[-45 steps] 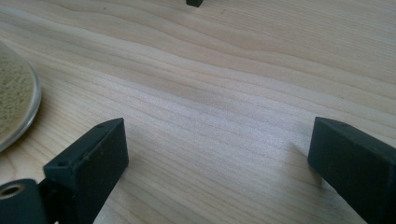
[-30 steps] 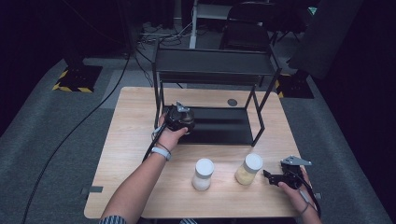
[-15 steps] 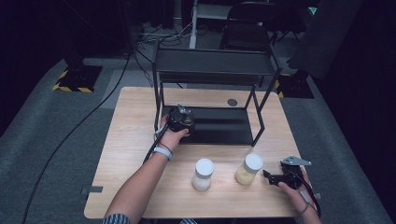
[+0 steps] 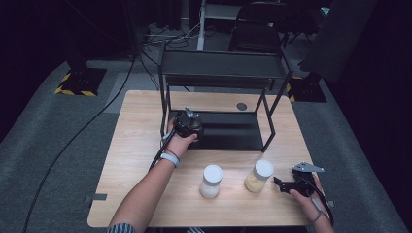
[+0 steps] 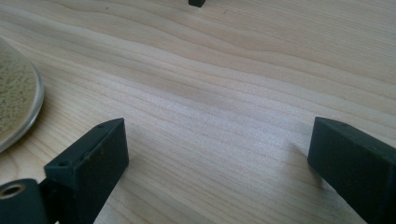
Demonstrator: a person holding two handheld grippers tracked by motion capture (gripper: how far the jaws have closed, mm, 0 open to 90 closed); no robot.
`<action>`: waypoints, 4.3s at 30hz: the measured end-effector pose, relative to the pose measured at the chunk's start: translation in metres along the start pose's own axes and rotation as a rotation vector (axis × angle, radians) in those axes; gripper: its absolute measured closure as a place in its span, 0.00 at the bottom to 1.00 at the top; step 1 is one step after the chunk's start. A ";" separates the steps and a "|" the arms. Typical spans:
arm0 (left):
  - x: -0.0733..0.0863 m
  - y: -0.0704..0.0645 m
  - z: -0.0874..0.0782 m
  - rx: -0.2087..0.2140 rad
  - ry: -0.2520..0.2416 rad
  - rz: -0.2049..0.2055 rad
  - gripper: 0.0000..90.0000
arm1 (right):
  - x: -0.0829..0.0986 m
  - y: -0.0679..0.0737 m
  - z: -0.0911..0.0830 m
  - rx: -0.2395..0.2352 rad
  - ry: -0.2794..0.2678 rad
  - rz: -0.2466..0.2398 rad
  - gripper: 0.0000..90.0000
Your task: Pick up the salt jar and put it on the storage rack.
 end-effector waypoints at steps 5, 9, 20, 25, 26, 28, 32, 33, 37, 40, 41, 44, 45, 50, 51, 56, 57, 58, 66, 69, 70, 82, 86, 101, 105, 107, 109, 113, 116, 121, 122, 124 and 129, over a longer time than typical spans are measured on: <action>-0.003 -0.003 -0.021 -0.001 -0.032 -0.016 0.12 | 0.000 0.000 0.000 -0.002 -0.001 -0.001 0.05; -0.003 -0.005 -0.046 -0.001 -0.062 -0.018 0.12 | 0.000 -0.001 0.000 -0.007 -0.001 -0.006 0.05; 0.008 -0.010 -0.104 -0.014 -0.123 -0.026 0.11 | 0.000 -0.001 0.000 -0.010 -0.002 -0.009 0.05; 0.018 -0.011 -0.126 -0.026 -0.130 -0.027 0.11 | 0.000 -0.002 0.000 -0.015 -0.002 -0.014 0.05; 0.020 -0.011 -0.128 -0.029 -0.131 -0.030 0.11 | 0.000 -0.002 0.000 -0.015 -0.002 -0.015 0.06; 0.025 -0.010 -0.135 -0.031 -0.130 -0.033 0.11 | 0.000 -0.001 0.000 -0.013 -0.003 -0.019 0.06; 0.035 -0.011 -0.147 -0.040 -0.134 -0.029 0.11 | 0.000 -0.001 0.000 -0.014 -0.004 -0.019 0.06; 0.038 -0.011 -0.150 -0.040 -0.135 -0.032 0.11 | 0.000 -0.001 0.000 -0.013 -0.004 -0.019 0.06; 0.047 -0.012 -0.157 -0.038 -0.137 -0.036 0.11 | 0.000 -0.001 0.000 -0.012 -0.004 -0.017 0.06; 0.052 -0.013 -0.160 -0.039 -0.133 -0.029 0.11 | 0.001 0.000 -0.001 -0.009 -0.004 -0.016 0.06; 0.054 -0.013 -0.161 -0.038 -0.131 -0.029 0.11 | 0.001 0.000 -0.001 -0.008 -0.004 -0.016 0.06; 0.062 -0.014 -0.163 -0.039 -0.127 -0.028 0.11 | 0.001 0.000 -0.001 -0.009 -0.004 -0.018 0.06; 0.066 -0.014 -0.163 -0.039 -0.127 -0.032 0.11 | 0.001 0.000 -0.001 -0.010 -0.004 -0.018 0.06; 0.082 -0.012 -0.162 -0.038 -0.105 -0.045 0.10 | 0.001 0.001 -0.002 -0.011 -0.004 -0.018 0.06; 0.086 -0.012 -0.161 -0.036 -0.103 -0.051 0.10 | 0.001 0.001 -0.002 -0.011 -0.004 -0.018 0.06; 0.101 -0.009 -0.159 -0.032 -0.087 -0.061 0.10 | 0.001 0.001 -0.002 -0.011 -0.004 -0.018 0.06; 0.106 -0.008 -0.158 -0.030 -0.085 -0.067 0.10 | 0.001 0.001 -0.002 -0.011 -0.004 -0.018 0.06; 0.109 -0.008 -0.158 -0.029 -0.085 -0.071 0.10 | 0.001 0.001 -0.002 -0.011 -0.004 -0.018 0.06; 0.127 -0.009 -0.151 -0.029 -0.058 -0.077 0.10 | 0.001 0.001 -0.002 -0.011 -0.004 -0.018 0.06; 0.134 -0.009 -0.147 -0.030 -0.047 -0.078 0.10 | 0.001 0.000 -0.002 -0.011 -0.004 -0.018 0.06; 0.136 -0.009 -0.146 -0.031 -0.045 -0.081 0.10 | 0.002 0.000 -0.002 -0.011 -0.004 -0.018 0.06; 0.158 -0.009 -0.134 -0.037 0.003 -0.104 0.10 | 0.001 0.000 -0.002 -0.011 -0.004 -0.018 0.06; 0.163 -0.007 -0.131 -0.039 0.016 -0.115 0.10 | 0.001 0.000 -0.002 -0.011 -0.004 -0.018 0.06; 0.178 -0.005 -0.123 -0.050 0.064 -0.129 0.10 | 0.001 0.000 -0.002 -0.011 -0.004 -0.018 0.06; 0.182 -0.006 -0.121 -0.054 0.077 -0.130 0.10 | 0.002 0.000 -0.002 -0.012 -0.004 -0.018 0.06; 0.183 -0.006 -0.121 -0.058 0.082 -0.130 0.10 | 0.002 0.000 -0.002 -0.012 -0.004 -0.018 0.06; 0.185 -0.006 -0.120 -0.059 0.090 -0.135 0.09 | 0.002 0.000 -0.002 -0.012 -0.004 -0.018 0.06; 0.188 -0.006 -0.119 -0.080 0.092 -0.125 0.05 | 0.002 0.000 -0.002 -0.012 -0.004 -0.018 0.06; 0.190 -0.005 -0.117 -0.082 0.080 -0.129 0.02 | 0.002 0.000 -0.002 -0.012 -0.004 -0.018 0.06; 0.190 -0.004 -0.117 -0.084 0.082 -0.131 0.01 | 0.001 0.000 -0.002 -0.012 -0.004 -0.018 0.06; 0.190 -0.004 -0.117 -0.084 0.082 -0.131 0.01 | 0.001 0.000 -0.002 -0.012 -0.004 -0.018 0.06; 0.190 -0.005 -0.117 -0.085 0.082 -0.132 0.01 | 0.001 0.000 -0.002 -0.012 -0.004 -0.018 0.06; 0.189 -0.004 -0.117 -0.086 0.083 -0.132 0.01 | 0.001 0.001 -0.002 -0.012 -0.004 -0.020 0.06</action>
Point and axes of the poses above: each handheld gripper's, and its own axes: z roughly forward along the jaws, x roughly out of its underside, y roughly to its left, the point moved 9 cm from there along z, roughly forward along the jaws, and after that the axes turned 7 degrees about -z, right-handed, at the moved point
